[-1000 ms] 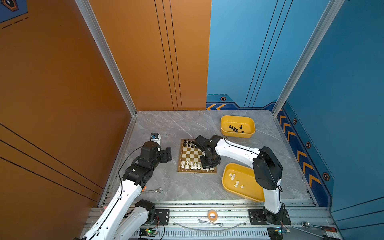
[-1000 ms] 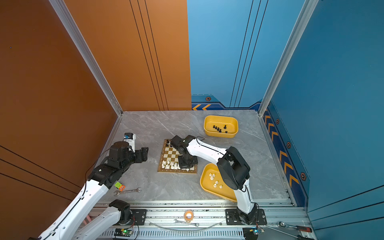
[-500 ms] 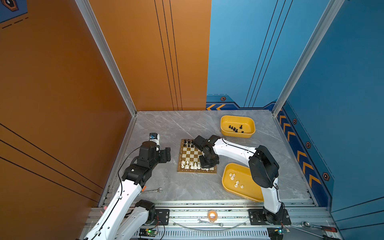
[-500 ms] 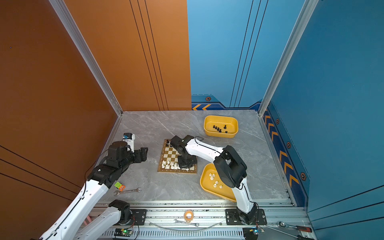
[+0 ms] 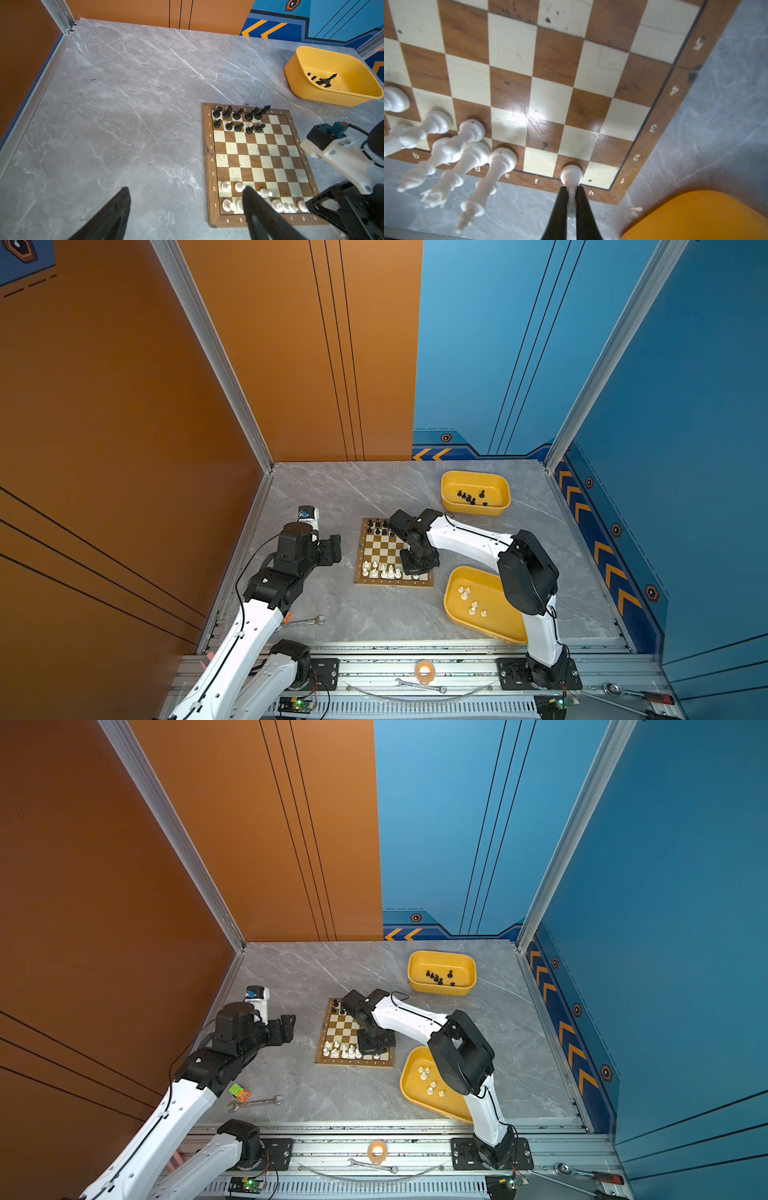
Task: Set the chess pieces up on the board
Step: 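Lower the white pawn with the right gripper onto the board's nearest corner square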
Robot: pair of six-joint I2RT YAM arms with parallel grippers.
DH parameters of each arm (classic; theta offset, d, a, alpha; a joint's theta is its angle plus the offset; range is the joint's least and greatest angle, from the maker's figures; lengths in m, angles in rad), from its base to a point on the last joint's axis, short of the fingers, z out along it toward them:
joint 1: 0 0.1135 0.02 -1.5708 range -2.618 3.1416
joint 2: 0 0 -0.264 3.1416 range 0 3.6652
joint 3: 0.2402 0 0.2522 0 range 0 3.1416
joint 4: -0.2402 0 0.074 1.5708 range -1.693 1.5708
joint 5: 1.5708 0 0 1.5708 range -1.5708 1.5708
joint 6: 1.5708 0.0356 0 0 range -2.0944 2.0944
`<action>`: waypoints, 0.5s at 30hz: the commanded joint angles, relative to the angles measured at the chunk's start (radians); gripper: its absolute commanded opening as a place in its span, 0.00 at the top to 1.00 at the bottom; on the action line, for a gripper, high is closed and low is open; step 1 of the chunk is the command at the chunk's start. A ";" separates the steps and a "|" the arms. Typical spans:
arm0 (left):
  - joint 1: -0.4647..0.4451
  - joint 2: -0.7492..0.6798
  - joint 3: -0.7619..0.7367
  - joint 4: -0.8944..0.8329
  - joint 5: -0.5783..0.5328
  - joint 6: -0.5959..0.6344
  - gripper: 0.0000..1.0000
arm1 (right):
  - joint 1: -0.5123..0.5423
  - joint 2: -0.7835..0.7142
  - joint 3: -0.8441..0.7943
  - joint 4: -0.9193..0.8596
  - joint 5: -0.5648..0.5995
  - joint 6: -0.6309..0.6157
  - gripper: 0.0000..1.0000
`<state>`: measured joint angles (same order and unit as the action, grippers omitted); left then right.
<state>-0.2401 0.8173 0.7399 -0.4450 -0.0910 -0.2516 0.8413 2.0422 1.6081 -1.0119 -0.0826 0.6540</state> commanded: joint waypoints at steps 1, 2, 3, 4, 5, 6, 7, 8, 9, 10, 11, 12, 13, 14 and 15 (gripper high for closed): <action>0.010 -0.006 -0.014 0.002 0.024 0.008 0.15 | -0.008 0.011 0.019 -0.037 0.010 -0.007 0.90; 0.010 -0.007 -0.014 0.002 0.026 0.008 0.15 | -0.008 0.012 0.018 -0.038 0.007 -0.007 0.89; 0.010 -0.006 -0.013 0.003 0.025 0.008 0.15 | -0.006 0.010 0.017 -0.038 0.006 -0.007 0.89; 0.011 -0.004 -0.014 0.003 0.026 0.008 0.12 | -0.005 0.008 0.016 -0.038 0.002 -0.007 0.88; 0.012 -0.006 -0.014 0.003 0.025 0.008 0.10 | -0.005 0.007 0.016 -0.037 0.000 -0.008 0.88; 0.013 -0.004 -0.014 0.003 0.026 0.008 0.10 | -0.005 0.006 0.015 -0.038 0.000 -0.008 0.86; 0.012 -0.003 -0.014 0.005 0.025 0.007 0.10 | -0.005 0.006 0.014 -0.038 -0.003 -0.009 0.84; 0.014 -0.003 -0.014 0.005 0.026 0.006 0.10 | -0.006 0.003 0.014 -0.037 -0.006 -0.013 0.84; 0.013 -0.004 -0.014 0.008 0.027 0.007 0.10 | -0.005 0.004 0.016 -0.037 -0.007 -0.014 0.83; 0.016 -0.003 -0.014 0.008 0.027 0.006 0.10 | -0.005 0.003 0.015 -0.037 -0.008 -0.015 0.83; 0.015 -0.004 -0.014 0.008 0.027 0.005 0.10 | -0.005 0.001 0.016 -0.037 -0.009 -0.014 0.82; 0.017 -0.004 -0.014 0.008 0.027 0.005 0.10 | -0.005 0.001 0.013 -0.037 -0.011 -0.016 0.79; 0.016 -0.003 -0.014 0.008 0.027 0.003 0.10 | -0.004 -0.001 0.014 -0.037 -0.012 -0.016 0.75; 0.016 -0.003 -0.016 0.008 0.027 0.002 0.10 | -0.005 -0.001 0.013 -0.037 -0.016 -0.017 0.71; 0.019 -0.004 -0.016 0.008 0.028 0.002 0.10 | -0.004 -0.002 0.015 -0.037 -0.016 -0.019 0.68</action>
<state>-0.2333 0.8173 0.7399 -0.4450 -0.0795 -0.2516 0.8413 2.0422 1.6093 -1.0130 -0.0895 0.6422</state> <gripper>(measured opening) 0.902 0.308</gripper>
